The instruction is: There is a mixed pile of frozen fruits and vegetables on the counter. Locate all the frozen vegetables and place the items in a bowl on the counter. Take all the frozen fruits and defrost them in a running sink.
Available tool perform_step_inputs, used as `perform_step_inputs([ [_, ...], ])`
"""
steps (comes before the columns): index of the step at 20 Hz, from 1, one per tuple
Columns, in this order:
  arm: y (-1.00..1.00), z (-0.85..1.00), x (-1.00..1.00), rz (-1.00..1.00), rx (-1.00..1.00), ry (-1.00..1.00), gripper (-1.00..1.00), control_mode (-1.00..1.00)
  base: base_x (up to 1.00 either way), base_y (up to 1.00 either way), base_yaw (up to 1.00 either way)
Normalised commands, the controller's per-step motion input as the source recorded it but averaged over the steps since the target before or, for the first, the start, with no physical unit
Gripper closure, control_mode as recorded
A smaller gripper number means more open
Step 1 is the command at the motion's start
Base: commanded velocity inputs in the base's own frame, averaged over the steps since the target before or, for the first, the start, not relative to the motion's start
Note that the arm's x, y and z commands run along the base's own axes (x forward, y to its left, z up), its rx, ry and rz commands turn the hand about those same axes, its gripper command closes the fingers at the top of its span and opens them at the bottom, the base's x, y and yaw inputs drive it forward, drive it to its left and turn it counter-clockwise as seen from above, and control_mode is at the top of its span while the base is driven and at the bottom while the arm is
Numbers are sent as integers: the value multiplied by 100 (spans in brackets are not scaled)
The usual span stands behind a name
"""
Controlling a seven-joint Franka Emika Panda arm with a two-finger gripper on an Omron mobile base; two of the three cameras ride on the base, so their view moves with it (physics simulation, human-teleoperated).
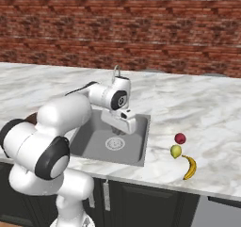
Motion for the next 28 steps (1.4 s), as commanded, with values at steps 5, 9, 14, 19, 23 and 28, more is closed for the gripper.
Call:
perform_step_inputs([
  [5, 40, 0, -26, 0, -1, 4, 100, -100, 0, 0, 0],
  [9, 48, 0, -19, 0, -4, 0, 100, -100, 0, 0, 0],
  [14, 47, 2, -14, -3, -3, 1, 100, -100, 0, 0, 0],
  [19, 52, 3, -13, 0, 0, 0, 100, -100, 0, 0, 0],
  [23, 51, 8, -5, 0, 0, 0, 100, -100, 0, 0, 0],
  [28, 49, 17, -2, 0, 0, 0, 100, -100, 0, 0, 0],
])
